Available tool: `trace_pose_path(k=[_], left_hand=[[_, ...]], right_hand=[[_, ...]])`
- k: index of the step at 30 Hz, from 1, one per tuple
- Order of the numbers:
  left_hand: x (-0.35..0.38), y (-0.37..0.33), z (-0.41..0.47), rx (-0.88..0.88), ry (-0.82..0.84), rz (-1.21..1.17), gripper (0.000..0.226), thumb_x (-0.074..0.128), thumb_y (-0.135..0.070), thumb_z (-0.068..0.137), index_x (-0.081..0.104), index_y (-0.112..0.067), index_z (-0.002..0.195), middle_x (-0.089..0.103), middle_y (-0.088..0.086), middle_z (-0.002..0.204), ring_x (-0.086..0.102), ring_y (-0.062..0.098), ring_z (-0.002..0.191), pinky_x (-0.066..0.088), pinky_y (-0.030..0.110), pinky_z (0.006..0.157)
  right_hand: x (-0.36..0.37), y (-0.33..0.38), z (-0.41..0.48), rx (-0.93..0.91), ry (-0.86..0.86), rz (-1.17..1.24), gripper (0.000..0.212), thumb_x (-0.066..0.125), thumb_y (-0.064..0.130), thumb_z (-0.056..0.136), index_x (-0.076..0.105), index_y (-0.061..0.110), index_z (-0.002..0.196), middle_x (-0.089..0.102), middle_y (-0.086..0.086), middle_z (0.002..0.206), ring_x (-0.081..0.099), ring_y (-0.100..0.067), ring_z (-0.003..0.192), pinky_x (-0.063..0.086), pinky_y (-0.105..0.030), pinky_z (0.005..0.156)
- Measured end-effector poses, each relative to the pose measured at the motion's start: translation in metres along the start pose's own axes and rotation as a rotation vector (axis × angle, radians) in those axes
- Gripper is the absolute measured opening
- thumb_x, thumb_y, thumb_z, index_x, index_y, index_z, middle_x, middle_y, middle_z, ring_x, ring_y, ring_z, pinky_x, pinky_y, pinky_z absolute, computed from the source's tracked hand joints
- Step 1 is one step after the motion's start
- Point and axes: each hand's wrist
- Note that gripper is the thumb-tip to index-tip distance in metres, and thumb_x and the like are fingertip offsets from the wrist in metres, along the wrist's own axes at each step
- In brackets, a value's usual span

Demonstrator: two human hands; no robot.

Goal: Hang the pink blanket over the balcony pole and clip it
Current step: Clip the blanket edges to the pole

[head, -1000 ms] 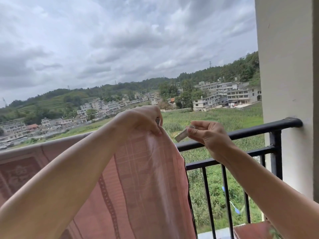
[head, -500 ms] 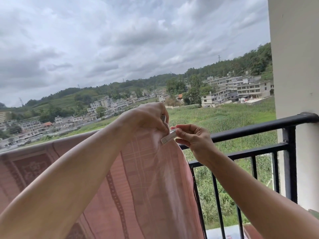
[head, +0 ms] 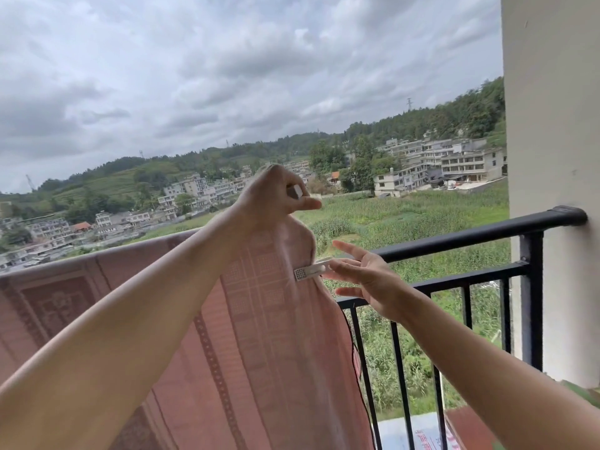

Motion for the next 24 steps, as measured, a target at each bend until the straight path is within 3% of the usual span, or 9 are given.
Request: trace_pose_path(k=[3,5,8,11,13,16,18,21,24], left_hand=[[-0.004,-0.006,-0.021,0.104,-0.405,-0.088,0.030,0.073,-0.042,0.076,0.070,-0.012,0.072,0.059,-0.012,0.054,0.058,0.004,0.048,0.047,0.019,0.055],[-0.001,-0.016,-0.050,0.109,-0.465,-0.150,0.032,0.072,-0.042,0.078,0.068,-0.012,0.068,0.061,-0.008,0.053,0.058,0.008,0.047,0.045,0.017,0.052],[0.027,-0.011,-0.096,-0.084,-0.342,-0.249,0.028,0.070,-0.040,0.081,0.061,-0.016,0.071,0.051,-0.016,0.049,0.043,0.003,0.044,0.034,0.013,0.046],[0.067,0.014,-0.139,-0.375,-0.148,-0.605,0.020,0.059,-0.032,0.086,0.049,-0.016,0.080,0.044,-0.011,0.054,0.038,0.008,0.049,0.033,0.025,0.045],[0.086,0.025,-0.164,-0.525,-0.095,-0.794,0.019,0.055,-0.025,0.093,0.049,-0.012,0.081,0.045,-0.004,0.055,0.041,0.012,0.052,0.036,0.026,0.047],[0.104,0.035,-0.192,-0.541,-0.080,-0.851,0.012,0.064,-0.013,0.088,0.062,-0.002,0.083,0.054,0.003,0.062,0.051,0.012,0.057,0.044,0.019,0.055],[0.110,0.041,-0.203,-0.512,-0.085,-0.840,0.005,0.072,-0.012,0.080,0.071,-0.008,0.082,0.059,0.002,0.070,0.054,0.008,0.066,0.044,0.016,0.064],[0.116,0.049,-0.212,-0.559,-0.065,-0.947,0.013,0.074,-0.014,0.074,0.073,-0.007,0.085,0.068,-0.003,0.073,0.059,0.006,0.067,0.047,0.017,0.065],[0.125,0.050,-0.221,-0.554,0.059,-1.062,0.023,0.071,-0.016,0.077,0.069,0.003,0.091,0.072,0.008,0.080,0.057,0.011,0.063,0.045,0.024,0.060]], right_hand=[[-0.005,0.002,-0.014,-0.158,-0.161,-0.221,0.072,0.072,0.039,0.072,0.044,0.022,0.136,0.066,-0.003,0.120,0.065,-0.010,0.102,0.053,-0.027,0.076],[-0.005,-0.002,-0.024,-0.284,-0.256,-0.371,0.066,0.071,0.041,0.073,0.050,0.015,0.131,0.068,-0.001,0.109,0.066,-0.005,0.095,0.054,-0.020,0.071],[-0.001,-0.016,-0.042,-0.372,-0.384,-0.563,0.044,0.071,0.035,0.081,0.059,0.018,0.120,0.070,0.008,0.094,0.066,-0.001,0.087,0.054,-0.019,0.073],[0.008,-0.040,-0.060,-0.377,-0.391,-0.689,0.036,0.070,0.036,0.081,0.063,0.022,0.113,0.070,0.013,0.086,0.065,0.003,0.082,0.048,-0.015,0.066],[0.017,-0.061,-0.072,-0.331,-0.343,-0.724,0.032,0.071,0.034,0.081,0.066,0.021,0.110,0.070,0.013,0.085,0.066,0.002,0.081,0.048,-0.015,0.064],[0.035,-0.096,-0.084,-0.242,-0.274,-0.712,0.016,0.073,0.029,0.081,0.072,0.023,0.096,0.071,0.012,0.079,0.065,-0.001,0.075,0.051,-0.020,0.067],[0.047,-0.117,-0.091,-0.184,-0.255,-0.703,0.009,0.075,0.028,0.080,0.075,0.022,0.087,0.069,0.014,0.072,0.061,0.001,0.068,0.046,-0.016,0.063],[0.064,-0.136,-0.100,-0.078,-0.230,-0.533,0.016,0.076,0.025,0.080,0.074,0.015,0.092,0.070,0.005,0.077,0.060,0.002,0.065,0.043,-0.014,0.057],[0.075,-0.142,-0.106,-0.031,-0.215,-0.344,0.022,0.075,0.030,0.078,0.071,0.019,0.096,0.069,0.000,0.078,0.061,-0.008,0.067,0.046,-0.021,0.050]])
Point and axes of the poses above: each hand's wrist, its own z-axis towards the middle knuckle, its own x-axis out of the palm, y = z × x
